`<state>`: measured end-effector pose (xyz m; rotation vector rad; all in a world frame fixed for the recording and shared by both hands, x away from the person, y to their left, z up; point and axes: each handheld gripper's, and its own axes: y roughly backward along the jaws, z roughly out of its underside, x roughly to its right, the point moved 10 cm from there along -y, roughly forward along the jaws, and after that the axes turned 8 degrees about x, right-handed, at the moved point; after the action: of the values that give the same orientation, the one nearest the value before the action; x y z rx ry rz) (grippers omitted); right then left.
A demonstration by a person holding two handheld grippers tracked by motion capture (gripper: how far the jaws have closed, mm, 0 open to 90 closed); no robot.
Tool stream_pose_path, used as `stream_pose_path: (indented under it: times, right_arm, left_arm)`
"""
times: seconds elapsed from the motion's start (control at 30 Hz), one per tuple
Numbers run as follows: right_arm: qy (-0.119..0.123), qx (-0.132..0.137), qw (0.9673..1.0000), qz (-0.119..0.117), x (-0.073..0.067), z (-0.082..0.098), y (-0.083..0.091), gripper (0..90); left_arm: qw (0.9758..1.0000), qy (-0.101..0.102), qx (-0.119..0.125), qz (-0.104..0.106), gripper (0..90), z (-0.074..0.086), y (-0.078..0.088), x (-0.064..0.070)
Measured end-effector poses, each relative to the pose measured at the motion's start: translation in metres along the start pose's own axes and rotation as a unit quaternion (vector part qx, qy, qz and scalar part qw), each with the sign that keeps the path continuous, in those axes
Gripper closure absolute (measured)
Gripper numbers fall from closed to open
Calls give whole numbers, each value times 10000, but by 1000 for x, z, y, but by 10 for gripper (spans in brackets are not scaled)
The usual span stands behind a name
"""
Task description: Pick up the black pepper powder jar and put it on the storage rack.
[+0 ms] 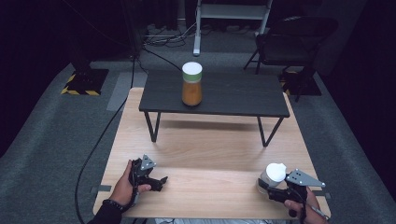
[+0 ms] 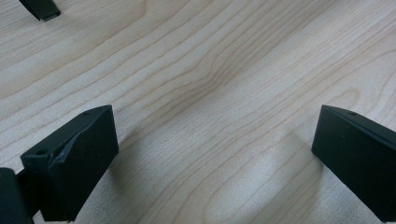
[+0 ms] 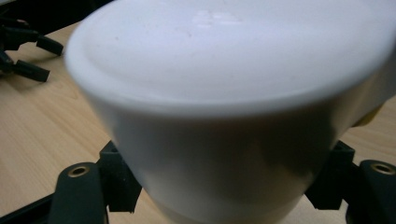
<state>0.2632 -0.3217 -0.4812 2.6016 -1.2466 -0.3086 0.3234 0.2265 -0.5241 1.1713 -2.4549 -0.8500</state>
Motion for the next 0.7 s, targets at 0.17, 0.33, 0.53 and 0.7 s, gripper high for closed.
stream_pose_path:
  times: [0.17, 0.33, 0.53, 0.7]
  right_arm:
    - [4, 43, 9998, 197, -6, -12, -3, 285]
    - [-36, 132, 9992, 381, -10, -23, -6, 287]
    - [-44, 263, 9981, 549, -13, -42, -6, 288]
    - [-35, 371, 9972, 646, -15, -63, -7, 288]
  left_arm:
    - [10000, 6, 6, -2, 5, 0, 0, 0]
    - [10000, 4, 5, -2, 5, 0, 0, 0]
    - [10000, -1, 1, -2, 5, 0, 0, 0]
    - [10000, 0, 2, -2, 4, 0, 0, 0]
